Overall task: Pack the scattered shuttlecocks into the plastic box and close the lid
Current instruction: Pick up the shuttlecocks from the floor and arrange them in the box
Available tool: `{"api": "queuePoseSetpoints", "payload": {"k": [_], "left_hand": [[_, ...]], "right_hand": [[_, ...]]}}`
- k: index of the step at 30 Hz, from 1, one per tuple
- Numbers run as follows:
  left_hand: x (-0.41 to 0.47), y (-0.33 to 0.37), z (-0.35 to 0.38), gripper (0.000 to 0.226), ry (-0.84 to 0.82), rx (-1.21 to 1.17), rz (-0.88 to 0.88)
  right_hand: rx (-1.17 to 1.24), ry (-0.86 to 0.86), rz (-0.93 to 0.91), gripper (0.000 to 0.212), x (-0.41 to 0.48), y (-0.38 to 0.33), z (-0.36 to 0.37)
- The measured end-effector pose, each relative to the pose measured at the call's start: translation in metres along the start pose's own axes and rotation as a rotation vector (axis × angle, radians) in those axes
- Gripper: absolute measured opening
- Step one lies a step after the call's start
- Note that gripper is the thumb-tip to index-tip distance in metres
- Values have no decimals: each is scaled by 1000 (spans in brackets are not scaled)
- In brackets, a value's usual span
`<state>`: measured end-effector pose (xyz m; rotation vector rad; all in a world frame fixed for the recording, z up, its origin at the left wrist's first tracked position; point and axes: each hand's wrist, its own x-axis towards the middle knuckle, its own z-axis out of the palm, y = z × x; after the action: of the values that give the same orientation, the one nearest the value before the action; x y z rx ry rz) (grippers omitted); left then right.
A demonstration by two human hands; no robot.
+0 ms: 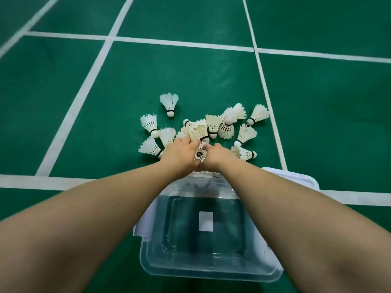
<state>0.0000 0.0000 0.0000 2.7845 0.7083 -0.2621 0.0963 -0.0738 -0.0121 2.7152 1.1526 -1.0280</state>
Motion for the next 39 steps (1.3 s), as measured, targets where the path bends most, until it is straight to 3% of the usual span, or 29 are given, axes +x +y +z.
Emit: {"api": "queuePoseSetpoints", "payload": {"k": [5, 9, 14, 16, 20, 23, 27, 34, 39], "left_hand": [[18, -5, 6, 57, -292, -227, -83], [21, -9, 14, 56, -243, -278, -111], [25, -13, 19, 50, -182, -331, -193], [25, -12, 19, 49, -194, -344, -194], [23, -11, 16, 47, -132, -384, -166], [17, -11, 15, 45, -69, -358, -168], [12, -10, 13, 39, 7, -319, -137], [8, -10, 7, 40, -15, -344, -123], [-1, -4, 0, 76, -218, -386, -5]], "right_hand": [[-38, -157, -57, 80, 8, -6, 5], [-103, -200, -128, 64, 15, -12, 5], [-180, -284, -102, 76, 27, -18, 16], [-209, -272, -72, 73, 29, -20, 17], [-156, -152, -76, 29, 32, -13, 17], [-79, -33, -14, 12, 28, -5, 14], [-68, -1, 53, 28, 25, 1, 11], [8, 65, 22, 33, 14, 9, -6], [45, 102, -27, 33, 3, 8, -22]]}}
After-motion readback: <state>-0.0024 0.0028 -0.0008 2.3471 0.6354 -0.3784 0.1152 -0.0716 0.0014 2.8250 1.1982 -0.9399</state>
